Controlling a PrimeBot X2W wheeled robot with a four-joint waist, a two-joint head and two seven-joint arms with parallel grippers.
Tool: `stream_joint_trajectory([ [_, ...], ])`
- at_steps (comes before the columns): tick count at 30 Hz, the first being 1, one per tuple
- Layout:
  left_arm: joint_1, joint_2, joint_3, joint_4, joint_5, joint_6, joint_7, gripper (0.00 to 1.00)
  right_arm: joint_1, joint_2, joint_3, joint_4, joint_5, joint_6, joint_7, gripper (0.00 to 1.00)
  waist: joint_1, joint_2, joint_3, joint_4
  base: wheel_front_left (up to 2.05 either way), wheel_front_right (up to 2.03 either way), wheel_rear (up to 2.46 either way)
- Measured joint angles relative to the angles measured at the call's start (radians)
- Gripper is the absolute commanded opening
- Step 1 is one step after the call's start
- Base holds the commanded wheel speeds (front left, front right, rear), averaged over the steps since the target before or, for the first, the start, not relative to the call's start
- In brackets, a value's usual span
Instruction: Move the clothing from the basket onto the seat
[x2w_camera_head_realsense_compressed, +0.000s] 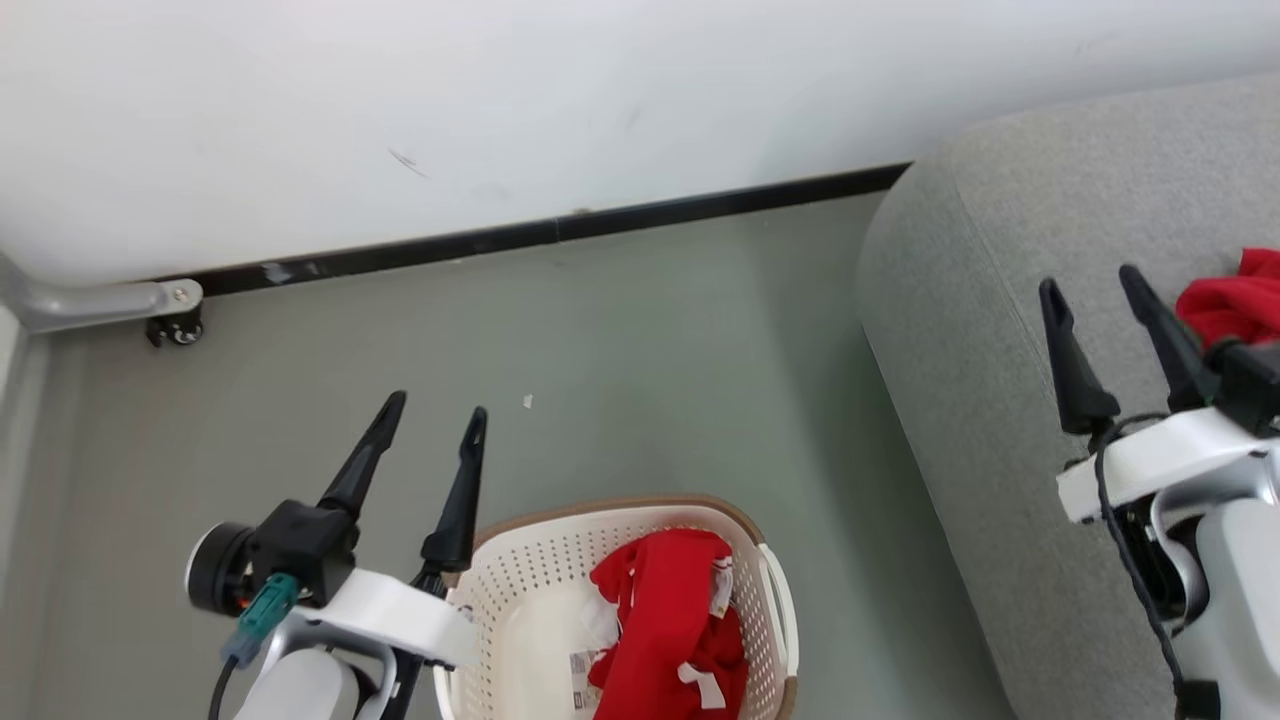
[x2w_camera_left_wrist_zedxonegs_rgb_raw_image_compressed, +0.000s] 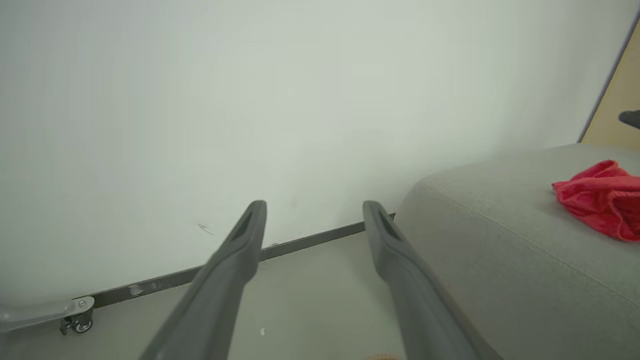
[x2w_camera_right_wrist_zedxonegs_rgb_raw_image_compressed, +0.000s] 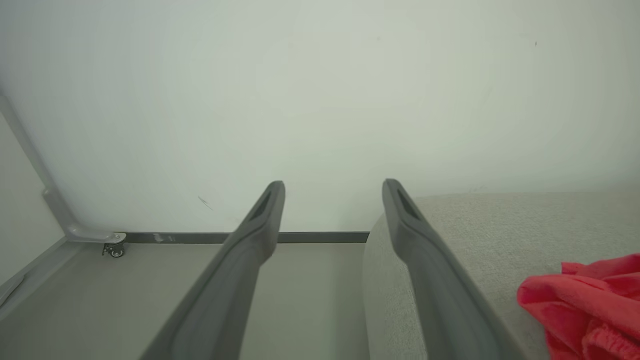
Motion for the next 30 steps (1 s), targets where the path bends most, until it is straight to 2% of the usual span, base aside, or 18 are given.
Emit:
stream_joint_trajectory([
  [4, 0.033, -0.002, 0.032, -0.001, -0.003, 0.022, 0.0, 1.0, 0.04, 0.011, -0.01, -0.021, -0.034, 0.0, 0.0, 1.0, 0.0, 0.0, -0.027, 0.016, 0.0, 0.0, 0.0],
  [16, 0.12, -0.003, 0.092, 0.011, 0.013, 0.054, 0.0, 1.0, 0.198, 0.099, 0.005, -0.07, -0.101, 0.0, 0.0, 1.0, 0.0, 0.0, -0.106, 0.05, 0.0, 0.0, 0.0],
  [30, 0.194, 0.004, 0.136, 0.04, 0.049, 0.089, 0.0, 1.0, 0.349, 0.131, -0.014, -0.102, -0.145, 0.0, 0.0, 1.0, -0.0001, 0.0, -0.168, 0.055, 0.0, 0.0, 0.0],
])
